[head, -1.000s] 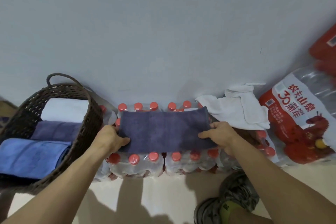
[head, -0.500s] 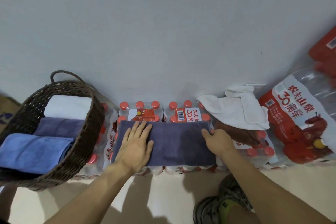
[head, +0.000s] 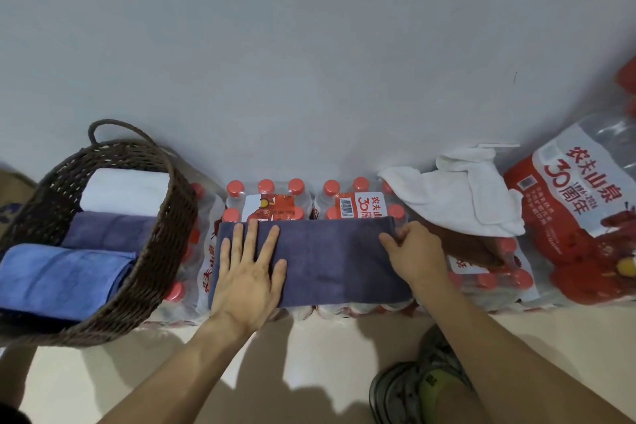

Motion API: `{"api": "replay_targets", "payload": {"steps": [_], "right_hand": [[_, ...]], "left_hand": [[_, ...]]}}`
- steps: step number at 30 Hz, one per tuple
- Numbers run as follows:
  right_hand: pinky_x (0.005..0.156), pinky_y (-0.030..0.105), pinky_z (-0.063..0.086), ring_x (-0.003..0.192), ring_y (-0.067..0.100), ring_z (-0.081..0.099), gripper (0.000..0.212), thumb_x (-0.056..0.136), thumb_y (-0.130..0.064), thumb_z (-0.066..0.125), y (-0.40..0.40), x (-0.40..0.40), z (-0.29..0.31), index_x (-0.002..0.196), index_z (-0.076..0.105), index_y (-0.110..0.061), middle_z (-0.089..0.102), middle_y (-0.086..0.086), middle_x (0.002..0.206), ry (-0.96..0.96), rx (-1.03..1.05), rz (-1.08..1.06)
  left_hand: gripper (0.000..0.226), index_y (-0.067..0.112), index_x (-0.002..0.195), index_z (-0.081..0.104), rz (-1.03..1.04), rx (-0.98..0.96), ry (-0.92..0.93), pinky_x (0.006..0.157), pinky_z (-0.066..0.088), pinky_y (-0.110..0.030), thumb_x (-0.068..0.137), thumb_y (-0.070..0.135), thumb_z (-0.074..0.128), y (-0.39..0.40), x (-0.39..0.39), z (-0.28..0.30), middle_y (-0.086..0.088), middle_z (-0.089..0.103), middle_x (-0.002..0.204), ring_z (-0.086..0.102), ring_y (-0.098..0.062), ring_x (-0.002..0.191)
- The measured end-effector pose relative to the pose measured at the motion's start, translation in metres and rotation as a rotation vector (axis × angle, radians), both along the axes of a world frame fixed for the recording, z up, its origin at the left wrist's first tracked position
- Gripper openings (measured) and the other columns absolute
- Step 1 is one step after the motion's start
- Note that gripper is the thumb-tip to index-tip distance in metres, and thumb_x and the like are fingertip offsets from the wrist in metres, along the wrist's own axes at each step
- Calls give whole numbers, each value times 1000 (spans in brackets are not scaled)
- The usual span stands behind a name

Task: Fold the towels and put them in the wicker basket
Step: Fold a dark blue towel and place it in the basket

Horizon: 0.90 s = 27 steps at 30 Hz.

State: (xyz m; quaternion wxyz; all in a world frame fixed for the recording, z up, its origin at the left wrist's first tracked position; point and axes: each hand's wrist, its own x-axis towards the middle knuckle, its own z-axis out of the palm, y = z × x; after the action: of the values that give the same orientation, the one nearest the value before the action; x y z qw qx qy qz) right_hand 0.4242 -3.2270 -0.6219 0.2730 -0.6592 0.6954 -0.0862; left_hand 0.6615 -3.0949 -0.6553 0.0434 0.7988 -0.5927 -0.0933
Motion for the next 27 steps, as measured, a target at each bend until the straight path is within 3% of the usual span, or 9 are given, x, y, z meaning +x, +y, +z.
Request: {"api": "replay_targets", "payload": {"steps": [4,10,15,19,22,27], "right_hand": [[67,23,46,78,18,65,50,92,-60,50,1,2,1,103,60,-12,70,5,96,212,0,65],[82,32,54,100,28,66,64,88,-66,51,-1,9,9,118,57,-10,66,11,113,291,73,139],[83,36,58,93,25,67,28,91,-38,66,12,24,10,102,59,-13,68,6,103,15,20,74],[91,38,51,106,25,64,34,81,-20,79,16,27,10,106,56,-16,67,-2,108,-439,138,-197],[91,41,53,102,25,65,18,80,-28,80,13,29,6,88,65,-23,72,-6,101,-666,298,-308],[69,33,56,81,19,69,25,84,-39,74,-1,10,3,74,70,-16,73,-8,74,-674,121,-321]], "left_hand": [[67,31,149,-18,-1,13,-34,117,-20,-38,88,56,-9,3,4,-1,-5,-13,163,-30,-17,142],[66,29,148,-21,-19,42,-55,118,-18,-42,87,55,-13,4,3,-2,-7,-16,162,-24,-24,146],[67,30,148,-22,-13,44,-64,117,-21,-41,87,55,-13,3,3,-3,-7,-16,162,-26,-22,146],[65,31,147,-25,-10,44,-80,117,-22,-40,88,55,-14,3,3,-6,-5,-19,162,-33,-18,141],[65,31,148,-23,-7,37,-79,116,-24,-39,88,55,-13,3,4,-6,-5,-18,162,-36,-17,139],[67,31,150,-16,-7,7,-49,117,-20,-37,89,57,-8,4,6,-4,-2,-13,163,-29,-16,142]]}}
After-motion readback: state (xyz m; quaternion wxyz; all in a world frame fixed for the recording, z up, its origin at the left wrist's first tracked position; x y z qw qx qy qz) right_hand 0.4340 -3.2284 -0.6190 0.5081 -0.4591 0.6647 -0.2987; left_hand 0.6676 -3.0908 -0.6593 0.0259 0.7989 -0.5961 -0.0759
